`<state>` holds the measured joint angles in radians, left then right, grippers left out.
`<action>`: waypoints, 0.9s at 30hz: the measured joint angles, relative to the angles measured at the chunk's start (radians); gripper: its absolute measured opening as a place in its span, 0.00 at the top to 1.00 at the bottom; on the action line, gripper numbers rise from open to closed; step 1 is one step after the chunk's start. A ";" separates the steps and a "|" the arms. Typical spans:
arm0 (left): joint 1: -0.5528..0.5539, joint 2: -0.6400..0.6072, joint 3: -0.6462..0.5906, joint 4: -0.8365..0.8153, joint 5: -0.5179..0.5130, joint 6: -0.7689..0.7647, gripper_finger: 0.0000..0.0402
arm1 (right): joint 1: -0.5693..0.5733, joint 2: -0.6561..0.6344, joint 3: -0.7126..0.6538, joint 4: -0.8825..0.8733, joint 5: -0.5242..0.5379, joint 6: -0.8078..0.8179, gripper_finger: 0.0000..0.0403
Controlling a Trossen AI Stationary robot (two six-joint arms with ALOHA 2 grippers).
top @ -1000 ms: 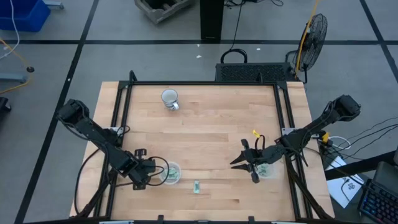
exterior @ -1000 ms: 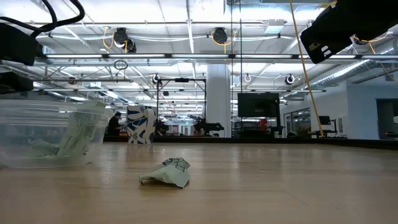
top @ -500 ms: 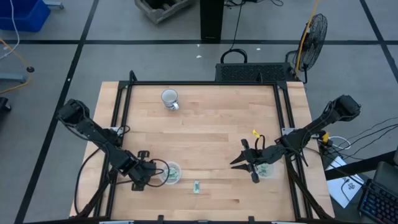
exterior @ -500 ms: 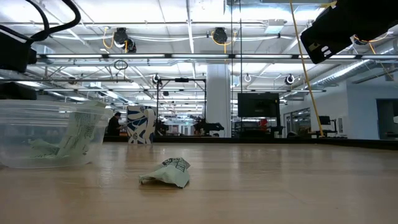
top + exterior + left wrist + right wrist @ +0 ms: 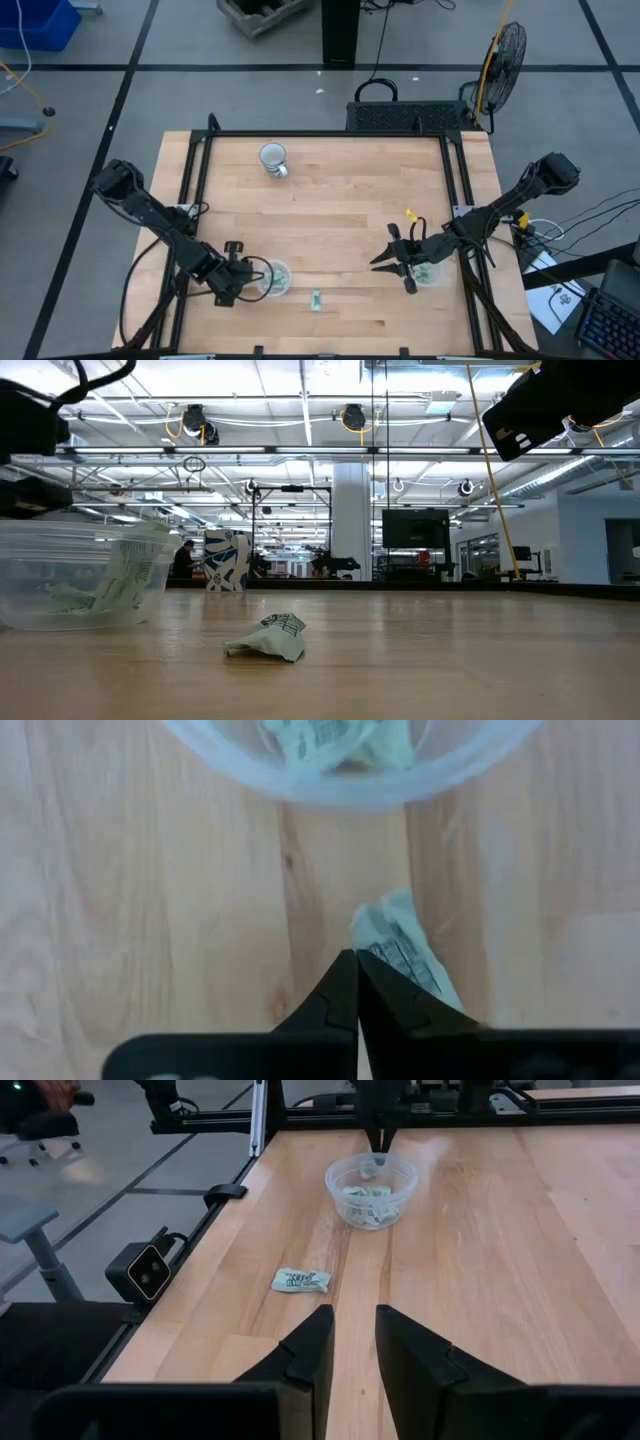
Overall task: Pick and place items into bin
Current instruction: Put the stevia packet into the left transparent bin
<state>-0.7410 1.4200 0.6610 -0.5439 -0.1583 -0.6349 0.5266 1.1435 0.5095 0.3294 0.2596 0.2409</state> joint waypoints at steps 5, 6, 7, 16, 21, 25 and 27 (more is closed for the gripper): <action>-0.001 0.000 0.060 -0.075 0.000 0.021 0.99 | 0.000 0.000 0.000 0.000 0.000 0.000 0.82; -0.001 0.000 0.075 -0.095 0.000 0.013 0.99 | 0.000 0.000 0.000 0.000 0.000 0.000 0.82; -0.001 0.000 0.088 -0.116 0.000 0.005 0.99 | 0.000 0.000 0.000 0.000 0.000 0.000 0.82; 0.008 0.000 0.108 -0.104 -0.030 -0.150 0.95 | 0.000 0.000 0.000 -0.001 0.000 0.000 0.82; 0.021 0.000 0.073 -0.097 -0.037 -0.280 0.89 | 0.000 0.000 0.000 -0.005 -0.001 0.000 0.82; 0.028 0.000 0.037 -0.051 -0.036 -0.327 0.83 | 0.000 0.000 0.000 -0.006 -0.001 0.000 0.82; 0.028 0.000 0.034 -0.029 -0.036 -0.329 0.79 | 0.000 0.000 0.000 -0.005 -0.002 -0.001 0.82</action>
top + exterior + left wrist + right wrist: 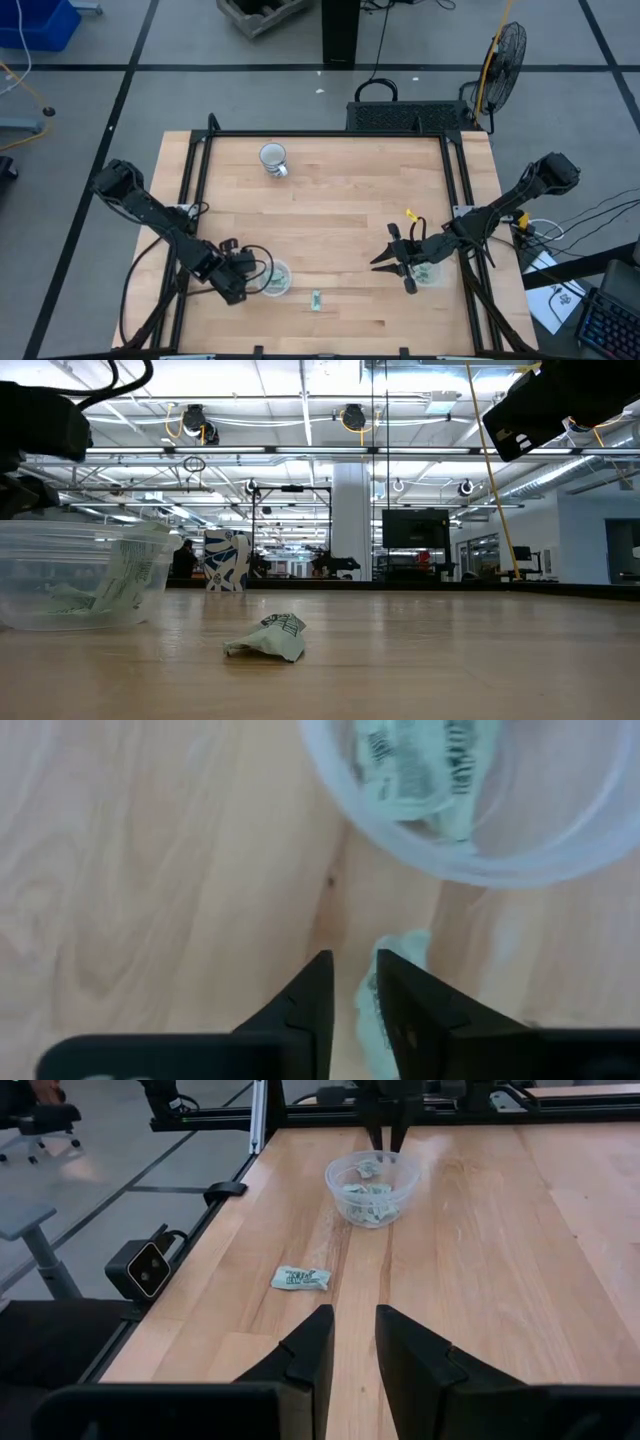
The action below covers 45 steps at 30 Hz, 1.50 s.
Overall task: Pick and place items into bin
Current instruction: Put the stevia packet into the left transparent bin
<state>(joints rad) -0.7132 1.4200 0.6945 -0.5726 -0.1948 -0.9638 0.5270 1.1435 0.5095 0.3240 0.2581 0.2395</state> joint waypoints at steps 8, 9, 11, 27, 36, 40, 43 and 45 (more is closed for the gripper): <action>-0.001 0.000 0.000 0.051 0.002 0.095 0.70 | 0.000 0.000 0.000 0.000 0.000 -0.001 0.82; -0.001 0.000 0.000 0.051 0.001 0.107 0.70 | 0.000 0.000 0.000 0.000 0.000 -0.001 0.82; -0.001 0.000 0.000 0.050 0.001 0.118 0.70 | 0.000 0.000 0.000 0.000 0.000 0.001 0.82; -0.003 0.000 -0.092 0.171 0.011 0.099 0.70 | 0.000 0.000 0.000 0.000 -0.001 0.001 0.82; -0.003 0.000 -0.095 0.185 0.033 0.205 0.79 | 0.000 0.000 0.000 0.000 -0.001 -0.001 0.82; -0.003 0.000 -0.095 0.182 0.038 0.199 0.94 | 0.000 0.000 0.000 0.000 -0.001 -0.001 0.82; -0.003 0.000 -0.095 0.182 0.038 0.185 0.98 | 0.000 0.000 0.000 0.000 -0.001 -0.001 0.82; -0.003 0.000 -0.095 0.181 0.037 0.176 0.97 | 0.000 0.000 0.000 0.000 -0.001 -0.001 0.82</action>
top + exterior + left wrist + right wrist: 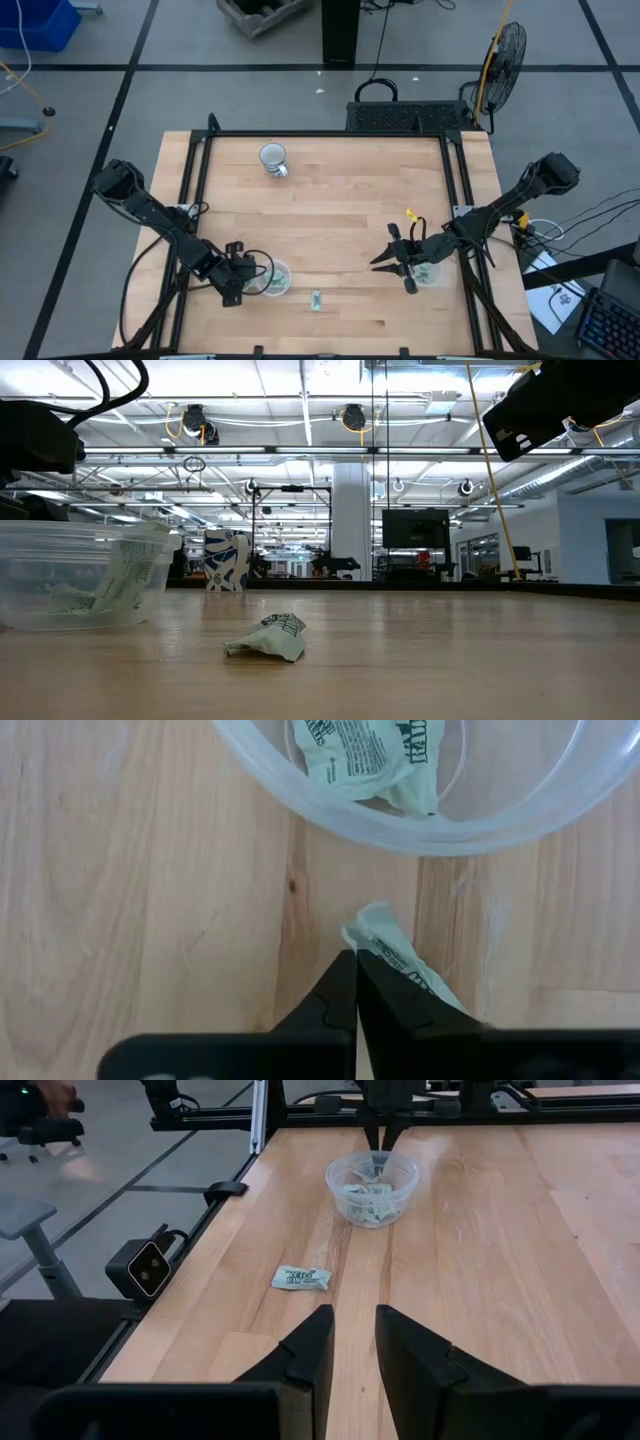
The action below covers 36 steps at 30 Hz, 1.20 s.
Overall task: Pick and place items into bin
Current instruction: Put the stevia packet into the left transparent bin
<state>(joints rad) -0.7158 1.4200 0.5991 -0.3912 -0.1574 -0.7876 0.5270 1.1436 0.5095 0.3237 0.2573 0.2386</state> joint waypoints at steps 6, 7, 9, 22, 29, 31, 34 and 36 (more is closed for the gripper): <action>-0.007 0.000 0.008 -0.002 0.003 -0.009 0.99 | 0.000 0.000 0.000 0.000 0.000 0.000 0.82; -0.010 0.000 0.013 -0.001 0.003 -0.026 0.98 | 0.000 0.000 0.000 0.000 0.001 0.000 0.82; -0.016 0.000 0.020 -0.001 0.016 -0.094 0.99 | 0.000 0.000 0.000 0.000 0.001 0.000 0.82; -0.084 0.000 0.247 -0.014 -0.099 0.066 0.99 | -0.002 0.000 0.000 0.002 0.002 -0.012 0.82; -0.043 -0.002 0.326 -0.021 -0.348 0.263 0.98 | -0.009 0.000 0.000 0.002 0.003 -0.018 0.82; -0.010 -0.001 0.326 -0.045 -0.342 0.235 0.99 | -0.009 0.000 0.000 0.002 0.003 -0.017 0.82; 0.042 0.001 0.304 -0.072 -0.277 0.167 0.99 | -0.009 0.000 0.000 0.001 0.003 -0.017 0.82; 0.072 0.001 0.279 -0.071 -0.253 0.119 0.98 | -0.009 0.000 0.000 0.001 0.003 -0.022 0.82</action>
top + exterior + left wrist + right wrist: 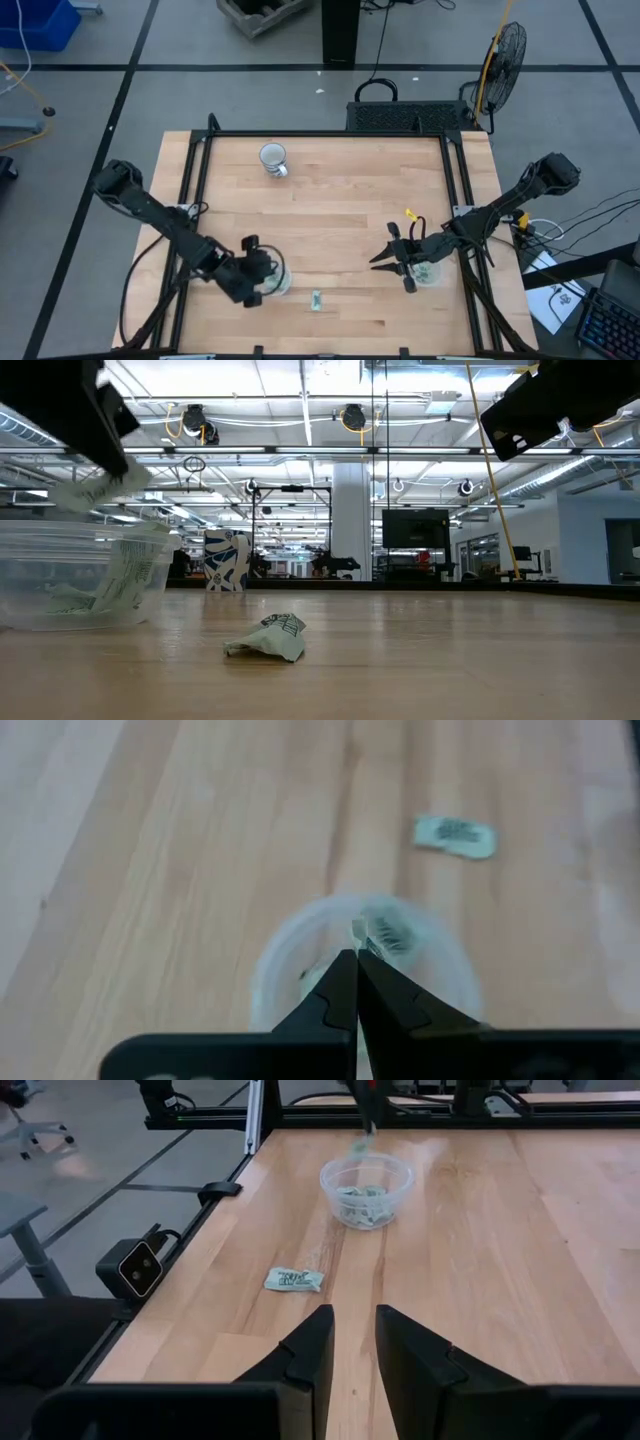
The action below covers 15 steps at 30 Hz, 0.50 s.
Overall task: Pick and place items into bin
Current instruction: Put the stevia packet into the left transparent bin
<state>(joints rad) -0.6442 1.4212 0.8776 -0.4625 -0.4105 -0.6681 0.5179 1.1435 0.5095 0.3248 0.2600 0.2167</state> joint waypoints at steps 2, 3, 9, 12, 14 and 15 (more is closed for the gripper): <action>0.024 0.000 -0.020 0.001 0.026 -0.029 0.99 | 0.000 0.000 0.000 0.000 0.000 -0.021 0.82; 0.033 0.000 -0.028 0.001 0.038 -0.039 0.99 | 0.000 0.001 0.000 0.000 0.000 -0.035 0.82; 0.058 0.001 -0.055 0.003 0.052 -0.116 0.95 | 0.000 0.043 0.000 0.022 0.000 -0.108 0.81; 0.062 0.001 -0.056 0.010 0.052 -0.123 0.91 | 0.000 0.108 0.000 0.074 -0.003 -0.111 0.79; 0.061 0.001 -0.056 0.023 0.052 -0.123 0.90 | 0.000 0.165 0.000 0.154 -0.032 -0.138 0.77; 0.061 0.001 -0.056 0.029 0.052 -0.122 0.89 | -0.001 0.195 0.000 0.205 -0.052 -0.158 0.76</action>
<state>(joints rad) -0.5827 1.4220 0.8211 -0.4337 -0.3588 -0.7901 0.5167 1.3388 0.5098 0.5295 0.2076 0.0587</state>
